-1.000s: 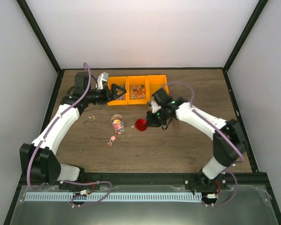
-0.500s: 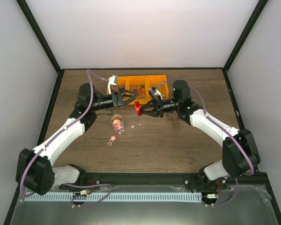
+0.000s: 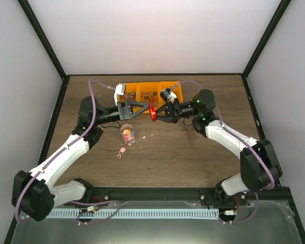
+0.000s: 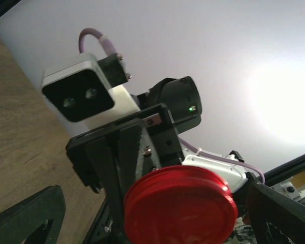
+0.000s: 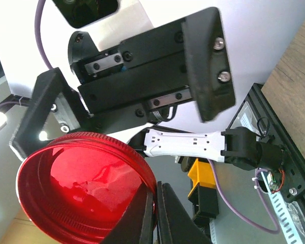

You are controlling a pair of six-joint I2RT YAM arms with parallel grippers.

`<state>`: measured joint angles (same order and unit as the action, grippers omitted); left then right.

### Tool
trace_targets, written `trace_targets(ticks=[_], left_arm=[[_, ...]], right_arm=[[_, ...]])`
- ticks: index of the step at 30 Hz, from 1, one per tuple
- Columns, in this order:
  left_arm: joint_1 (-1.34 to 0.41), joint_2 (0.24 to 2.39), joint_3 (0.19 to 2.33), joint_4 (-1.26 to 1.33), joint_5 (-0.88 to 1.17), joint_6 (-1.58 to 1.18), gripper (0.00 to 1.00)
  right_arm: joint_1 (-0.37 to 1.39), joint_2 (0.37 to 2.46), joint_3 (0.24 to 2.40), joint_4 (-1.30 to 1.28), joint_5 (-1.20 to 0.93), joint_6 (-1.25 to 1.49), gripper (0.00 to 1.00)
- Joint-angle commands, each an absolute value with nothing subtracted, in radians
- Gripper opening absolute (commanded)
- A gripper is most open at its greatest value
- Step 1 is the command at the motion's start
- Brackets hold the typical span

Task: Pack the candies
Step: Pick up the bottle lid at the center of the board.

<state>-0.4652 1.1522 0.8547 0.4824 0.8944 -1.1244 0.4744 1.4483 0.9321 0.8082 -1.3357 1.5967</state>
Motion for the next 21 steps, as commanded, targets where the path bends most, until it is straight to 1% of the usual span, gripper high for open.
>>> trace_targets(ticks=[1,2,5,6,9,18,21], left_arm=[[-0.479,1.147,0.880,0.406,0.870,-1.069,0.99],[-0.481,1.145,0.881,0.406,0.866,-1.070,0.99],[-0.486,1.142,0.885,0.415,0.862,-1.072,0.90],[-0.487,1.144,0.886,0.417,0.865,-1.073,0.88],[-0.488,1.147,0.890,0.417,0.871,-1.074,0.88],[-0.502,1.165,0.906,0.411,0.896,-1.054,0.88],[-0.507,1.173,0.911,0.397,0.899,-1.051,0.82]], right_arm=[[0.473,1.451,0.937,0.895,-1.353,1.646,0.02],[0.472,1.449,0.938,0.884,-1.353,1.635,0.02],[0.472,1.446,0.950,0.821,-1.353,1.585,0.03],[0.473,1.446,0.958,0.794,-1.355,1.568,0.03],[0.473,1.455,0.966,0.744,-1.357,1.534,0.04],[0.472,1.484,0.981,0.728,-1.370,1.522,0.03],[0.472,1.498,0.991,0.727,-1.367,1.522,0.03]])
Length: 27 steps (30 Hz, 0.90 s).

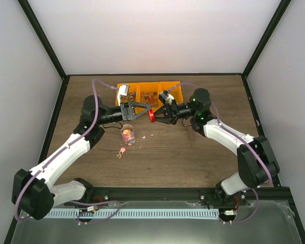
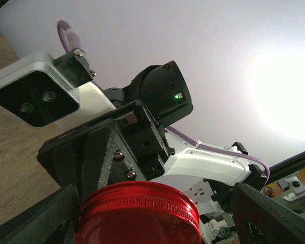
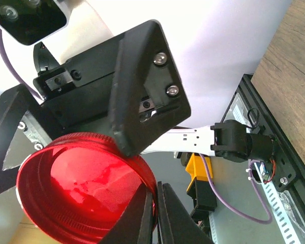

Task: Pack the candies
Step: Pick up the bottle lid at the center of the board.

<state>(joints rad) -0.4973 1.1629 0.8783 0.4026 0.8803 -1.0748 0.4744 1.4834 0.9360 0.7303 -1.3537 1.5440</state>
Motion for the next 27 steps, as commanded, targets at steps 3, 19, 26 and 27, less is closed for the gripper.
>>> trace_targets(ticks=[3,19,26,27], left_arm=[[-0.508,1.173,0.906,0.396,0.896,-1.052,0.79],[-0.508,1.186,0.900,0.393,0.884,-1.049,0.86],[-0.509,1.184,0.898,0.396,0.868,-1.050,0.83],[-0.508,1.185,0.898,0.400,0.869,-1.053,0.82]], right_arm=[[0.472,1.513,1.003,0.736,-1.372,1.528,0.03],[0.442,1.532,1.024,0.758,-1.390,1.543,0.03],[0.438,1.536,1.022,0.758,-1.400,1.542,0.03],[0.437,1.535,1.020,0.758,-1.403,1.542,0.03]])
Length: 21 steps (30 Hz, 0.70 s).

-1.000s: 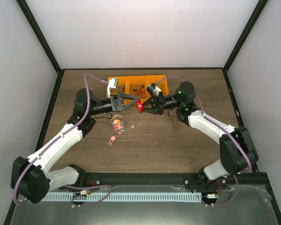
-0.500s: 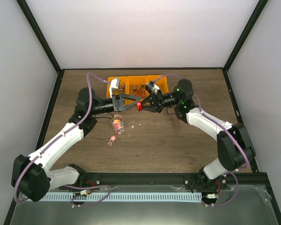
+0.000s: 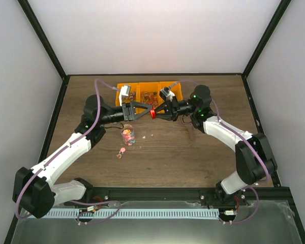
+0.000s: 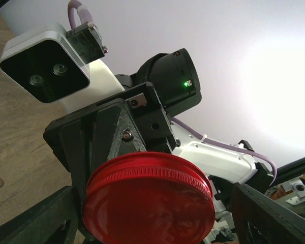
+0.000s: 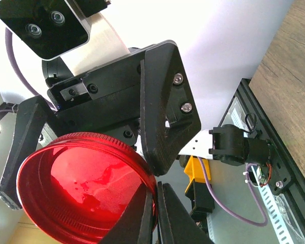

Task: Pack the candies
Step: Pick up the bottle lid at the center of the board.

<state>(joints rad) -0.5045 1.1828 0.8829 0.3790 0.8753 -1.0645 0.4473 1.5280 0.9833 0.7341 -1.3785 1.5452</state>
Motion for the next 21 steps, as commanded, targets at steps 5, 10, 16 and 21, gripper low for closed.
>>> trace_targets(ticks=[5,10,16,21], left_arm=[[-0.507,1.190,0.897,0.410,0.868,-1.061,0.71],[-0.508,1.188,0.894,0.410,0.861,-1.064,0.67],[-0.508,1.185,0.889,0.408,0.850,-1.068,0.62],[-0.508,1.179,0.883,0.403,0.833,-1.068,0.61]], right_arm=[[0.437,1.535,1.012,0.755,-1.409,1.541,0.04],[0.437,1.538,1.018,0.756,-1.414,1.541,0.04],[0.437,1.546,1.022,0.758,-1.419,1.545,0.06],[0.436,1.546,1.019,0.758,-1.418,1.547,0.20]])
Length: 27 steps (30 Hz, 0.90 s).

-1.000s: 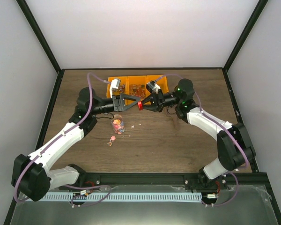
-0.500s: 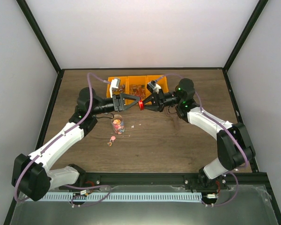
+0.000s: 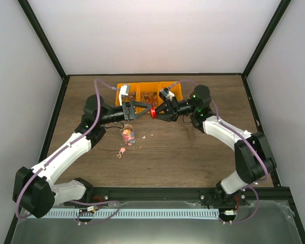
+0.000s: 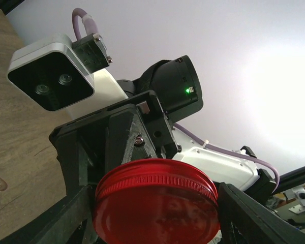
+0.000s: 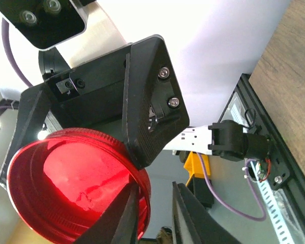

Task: Pack the candies
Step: Pick up the bottle lid at the center of the board, then close the bottle lid on the packing bottle.

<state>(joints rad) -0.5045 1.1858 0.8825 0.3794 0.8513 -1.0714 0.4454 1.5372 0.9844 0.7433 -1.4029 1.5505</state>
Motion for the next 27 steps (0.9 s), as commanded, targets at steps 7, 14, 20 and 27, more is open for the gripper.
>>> trace_targets(ticks=[7,14,20,27], left_arm=[[-0.507,1.183,0.885,0.394,0.818,-1.068,0.61],[-0.506,1.183,0.893,0.324,0.798,-1.027,0.61],[-0.505,1.198,0.948,0.170,0.761,-0.955,0.62],[-0.503,1.256,1.100,-0.203,0.680,-0.807,0.62]], right_arm=[[0.402,1.524,0.988,0.758,-1.391,1.549,0.25],[0.271,1.461,0.898,0.774,-1.363,1.571,0.26],[0.228,1.393,0.789,0.629,-1.333,1.464,0.27],[0.227,1.365,0.793,0.316,-1.327,1.217,0.27]])
